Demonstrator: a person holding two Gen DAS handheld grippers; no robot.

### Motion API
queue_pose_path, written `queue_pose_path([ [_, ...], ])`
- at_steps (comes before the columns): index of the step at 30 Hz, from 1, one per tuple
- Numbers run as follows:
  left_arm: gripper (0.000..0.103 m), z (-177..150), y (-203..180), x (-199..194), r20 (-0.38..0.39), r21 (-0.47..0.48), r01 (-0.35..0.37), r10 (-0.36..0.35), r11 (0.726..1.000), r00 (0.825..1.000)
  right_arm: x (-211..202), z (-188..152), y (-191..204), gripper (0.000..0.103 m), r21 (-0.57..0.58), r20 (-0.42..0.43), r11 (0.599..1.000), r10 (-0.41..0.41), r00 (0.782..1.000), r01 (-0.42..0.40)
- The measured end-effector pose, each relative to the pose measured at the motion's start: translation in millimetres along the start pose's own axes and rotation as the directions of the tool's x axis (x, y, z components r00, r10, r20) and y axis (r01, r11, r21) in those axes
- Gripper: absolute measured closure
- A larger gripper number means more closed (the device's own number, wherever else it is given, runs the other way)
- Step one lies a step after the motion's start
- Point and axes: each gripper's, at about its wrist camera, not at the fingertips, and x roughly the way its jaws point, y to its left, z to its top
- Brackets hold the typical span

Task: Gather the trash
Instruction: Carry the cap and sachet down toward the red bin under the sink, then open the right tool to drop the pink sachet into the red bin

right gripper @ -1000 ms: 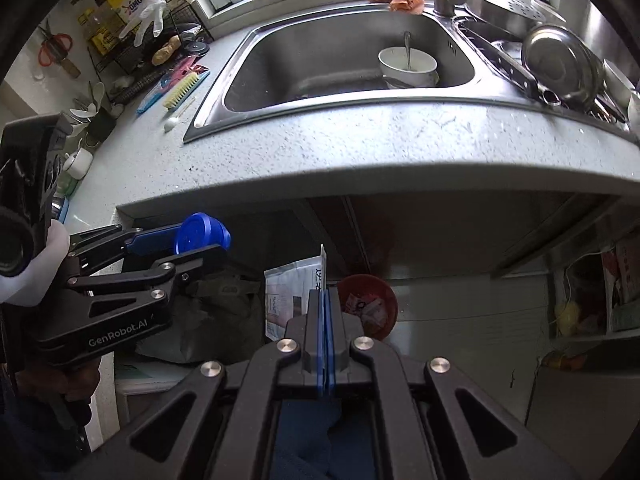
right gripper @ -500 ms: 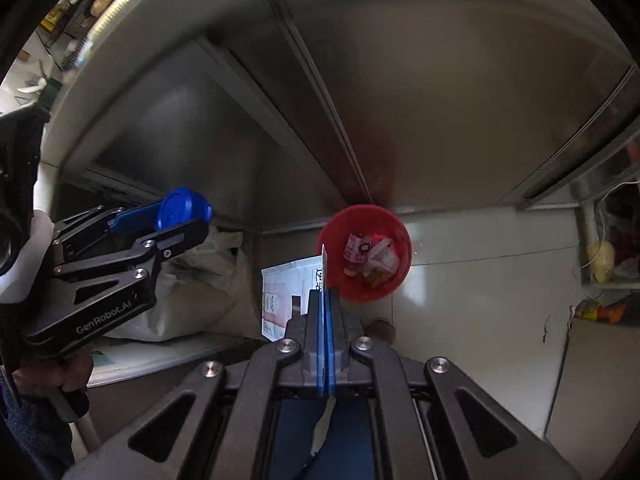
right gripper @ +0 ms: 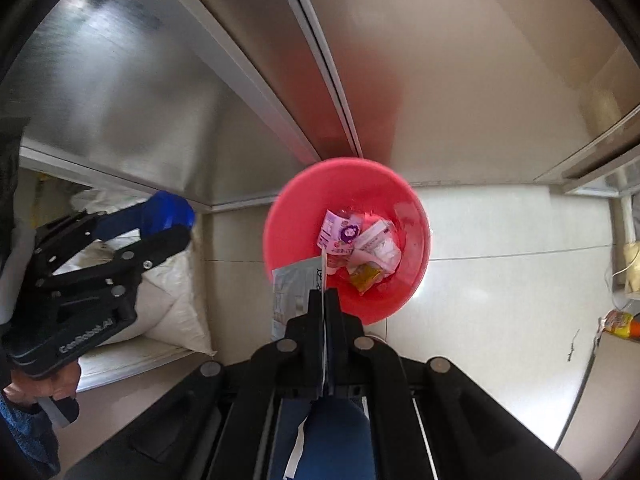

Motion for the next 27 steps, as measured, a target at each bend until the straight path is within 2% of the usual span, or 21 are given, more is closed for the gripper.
queue_pose_path([
  [4,0.06,-1,1,21,-0.016,0.005,0.013,-0.013,1.0,1.0,23,-1,-8,0.102,0.002,-0.008,1.0,-0.001,1.0,0.001],
  [9,0.06,1,1,31,-0.02,0.014,0.002,-0.002,1.0,1.0,28,1,-10,0.102,-0.021,0.013,1.0,-0.018,1.0,0.018],
  [14,0.06,5,2,37,-0.027,0.031,0.0,0.001,1.0,1.0,31,2,-11,0.1,-0.017,-0.016,1.0,-0.009,1.0,0.009],
  [15,0.06,6,2,36,-0.025,0.036,0.0,0.0,0.999,1.0,30,3,-12,0.092,-0.018,-0.004,1.0,-0.006,1.0,0.006],
  [17,0.06,6,3,37,-0.026,0.046,0.0,0.002,0.999,1.0,31,3,-13,0.068,-0.022,0.01,1.0,-0.018,1.0,0.018],
  [18,0.06,6,3,37,-0.029,0.052,-0.006,0.007,0.999,1.0,31,3,-14,0.049,-0.016,0.015,1.0,-0.015,1.0,0.015],
  [19,0.06,7,2,38,-0.031,0.058,-0.007,0.009,0.998,0.999,30,2,-15,0.039,-0.011,0.019,1.0,-0.011,1.0,0.011],
  [27,0.06,10,-9,29,-0.055,0.107,0.012,-0.006,0.994,0.998,16,-9,-20,0.024,0.052,0.026,0.997,-0.056,0.998,0.054],
])
